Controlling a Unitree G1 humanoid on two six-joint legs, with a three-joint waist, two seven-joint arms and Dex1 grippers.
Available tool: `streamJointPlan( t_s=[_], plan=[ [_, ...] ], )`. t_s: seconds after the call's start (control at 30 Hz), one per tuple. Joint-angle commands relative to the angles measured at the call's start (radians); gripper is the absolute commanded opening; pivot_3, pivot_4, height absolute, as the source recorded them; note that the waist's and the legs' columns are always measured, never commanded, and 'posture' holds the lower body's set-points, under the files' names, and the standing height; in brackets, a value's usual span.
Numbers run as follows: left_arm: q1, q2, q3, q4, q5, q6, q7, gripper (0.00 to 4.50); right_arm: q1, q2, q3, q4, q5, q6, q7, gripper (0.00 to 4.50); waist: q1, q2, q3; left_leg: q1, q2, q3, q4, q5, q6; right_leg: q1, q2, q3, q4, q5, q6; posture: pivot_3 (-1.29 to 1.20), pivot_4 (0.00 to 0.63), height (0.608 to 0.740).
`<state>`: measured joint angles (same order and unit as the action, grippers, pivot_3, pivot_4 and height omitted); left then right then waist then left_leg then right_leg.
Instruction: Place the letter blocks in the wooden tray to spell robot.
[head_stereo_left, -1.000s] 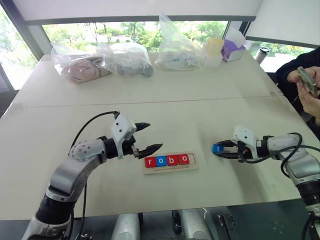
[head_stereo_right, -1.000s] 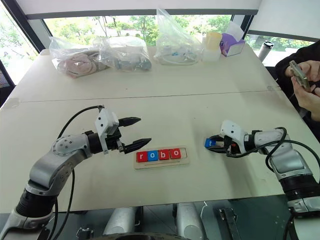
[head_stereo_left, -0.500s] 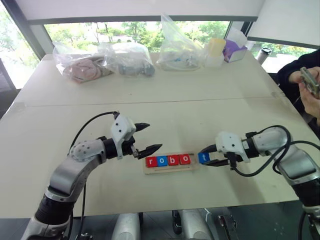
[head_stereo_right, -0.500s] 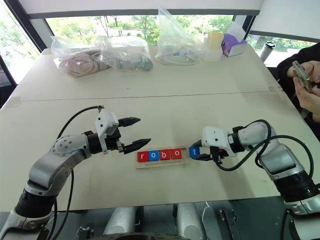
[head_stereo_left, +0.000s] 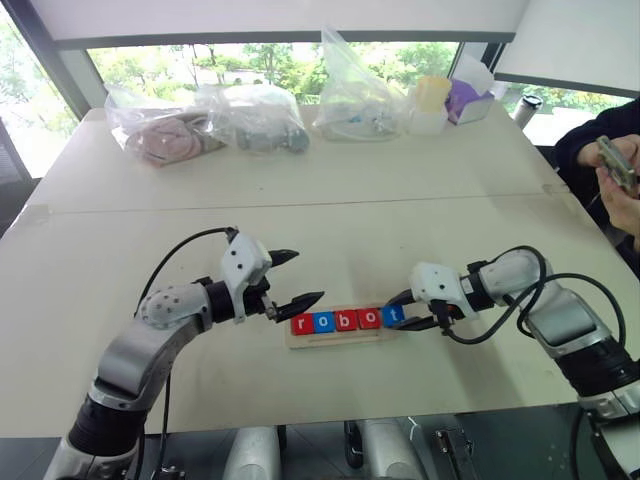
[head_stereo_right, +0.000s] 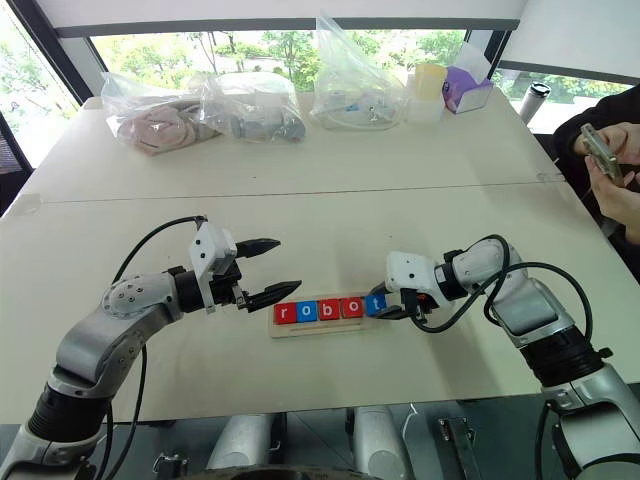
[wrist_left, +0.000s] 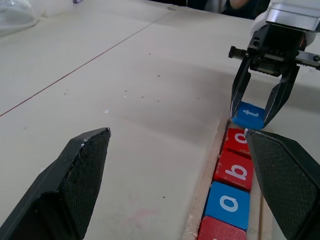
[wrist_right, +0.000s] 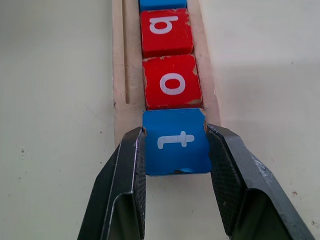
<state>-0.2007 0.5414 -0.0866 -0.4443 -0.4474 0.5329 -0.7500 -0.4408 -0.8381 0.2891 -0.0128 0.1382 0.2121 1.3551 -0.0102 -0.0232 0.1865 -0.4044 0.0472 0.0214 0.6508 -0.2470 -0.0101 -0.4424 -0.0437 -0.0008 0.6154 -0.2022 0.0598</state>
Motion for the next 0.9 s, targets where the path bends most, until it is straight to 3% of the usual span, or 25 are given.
streamJointPlan(
  t_s=[0.03, 0.9],
  plan=[
    [0.002, 0.0, 0.016, -0.041, -0.012, -0.006, 0.007, 4.5, -0.024, 0.009, -0.005, -0.005, 0.0, 0.001, 0.006, 1.17, 0.0, 0.0, 0.0, 0.0, 0.0, 0.0, 0.0, 0.0, 0.0, 0.0, 0.0, 0.0, 0.0, 0.0, 0.0, 0.0, 0.15, 0.74],
    [-0.028, -0.001, 0.02, -0.093, -0.048, 0.074, 0.061, 4.5, -0.051, 0.075, 0.031, -0.026, -0.016, 0.022, 0.01, 1.17, -0.001, 0.0, 0.0, 0.002, 0.0, 0.0, 0.001, 0.0, 0.0, 0.0, 0.0, 0.0, 0.004, 0.0, 0.0, 0.0, 0.15, 0.74]
  ],
)
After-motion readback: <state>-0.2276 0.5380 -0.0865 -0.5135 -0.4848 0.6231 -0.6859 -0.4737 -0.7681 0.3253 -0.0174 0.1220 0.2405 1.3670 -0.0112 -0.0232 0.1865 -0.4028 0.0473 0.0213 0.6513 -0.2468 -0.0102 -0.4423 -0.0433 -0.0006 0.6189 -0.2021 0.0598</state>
